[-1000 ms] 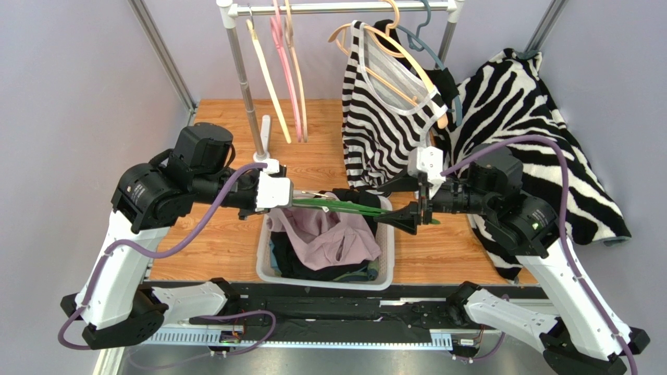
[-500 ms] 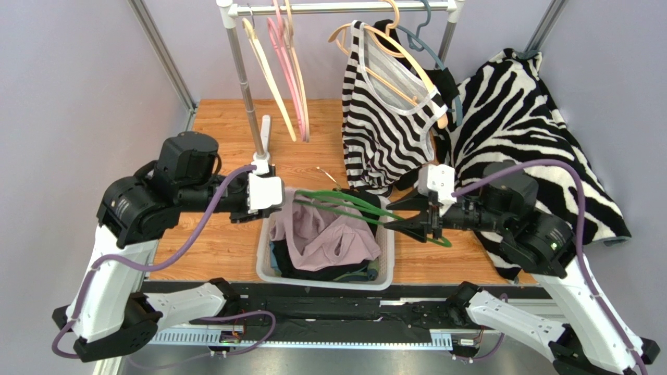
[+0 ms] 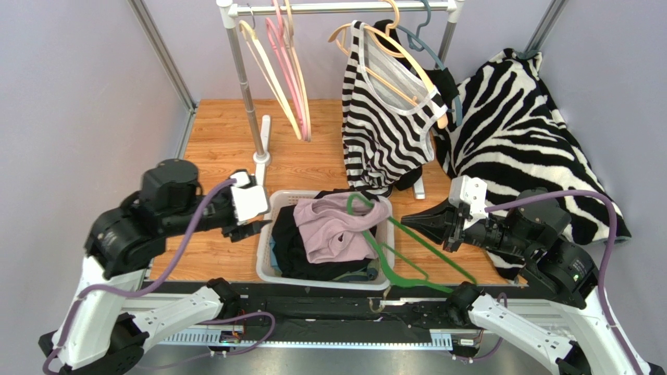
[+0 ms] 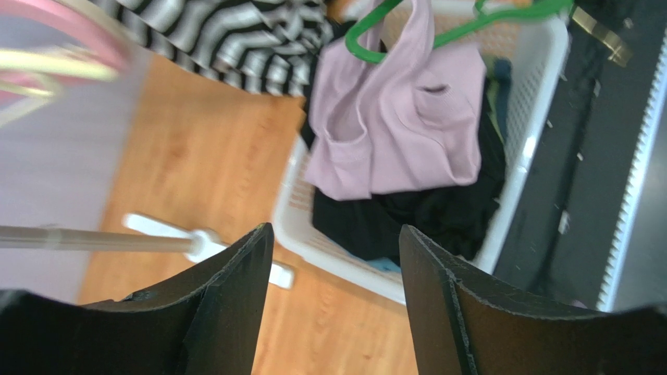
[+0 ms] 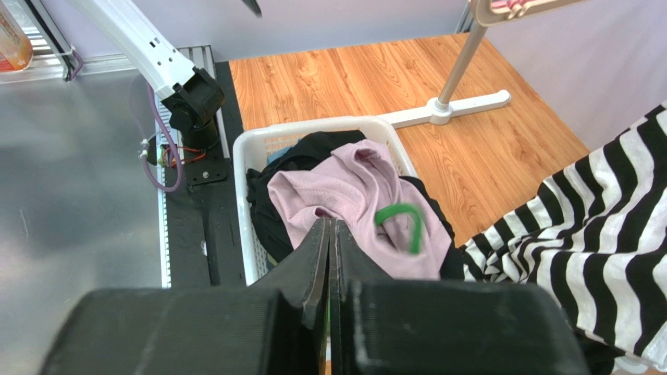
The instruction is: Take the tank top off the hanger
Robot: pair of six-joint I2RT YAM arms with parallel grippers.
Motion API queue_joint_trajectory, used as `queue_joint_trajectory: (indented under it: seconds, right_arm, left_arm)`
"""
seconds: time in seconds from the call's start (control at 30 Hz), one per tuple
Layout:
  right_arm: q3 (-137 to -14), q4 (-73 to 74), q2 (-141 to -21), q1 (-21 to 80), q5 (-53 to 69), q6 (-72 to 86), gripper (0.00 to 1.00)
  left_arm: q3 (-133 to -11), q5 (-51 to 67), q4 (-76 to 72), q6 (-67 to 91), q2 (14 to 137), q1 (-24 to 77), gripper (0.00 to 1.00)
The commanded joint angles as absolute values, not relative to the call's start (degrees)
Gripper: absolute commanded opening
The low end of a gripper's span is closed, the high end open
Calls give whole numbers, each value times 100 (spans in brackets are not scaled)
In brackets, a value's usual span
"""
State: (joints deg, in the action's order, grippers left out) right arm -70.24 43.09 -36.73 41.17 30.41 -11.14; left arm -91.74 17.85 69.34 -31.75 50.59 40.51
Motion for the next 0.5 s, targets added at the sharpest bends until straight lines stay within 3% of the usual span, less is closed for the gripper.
queue_joint_trajectory:
  seconds: [0.0,0.1,0.2,0.3,0.47]
  right_arm:
    - [-6821,4060,-3507,4096,2840,-826,0]
    - [-6549,4525,-3673,4096,2419,-800,4]
    - [-6241,5052,-3989,4096,1797,-835,31]
    - [-6231,5659,-4462,4201,874,-1019,44]
    - [-6539,6056,-4965,4500,1159,-1028,53]
  left_arm:
    - [-8342,2101,6829,-2821,5194,4052,67]
    - [-8349,2074,6803,-2856,5229,4052,66]
    - [-8490,2100,6803,-2883,5300,4052,66]
    - [-8648,2214,6803,-2918,5475,4060,65]
    - [-8973,2294,6724,-2927,5984,4140,65]
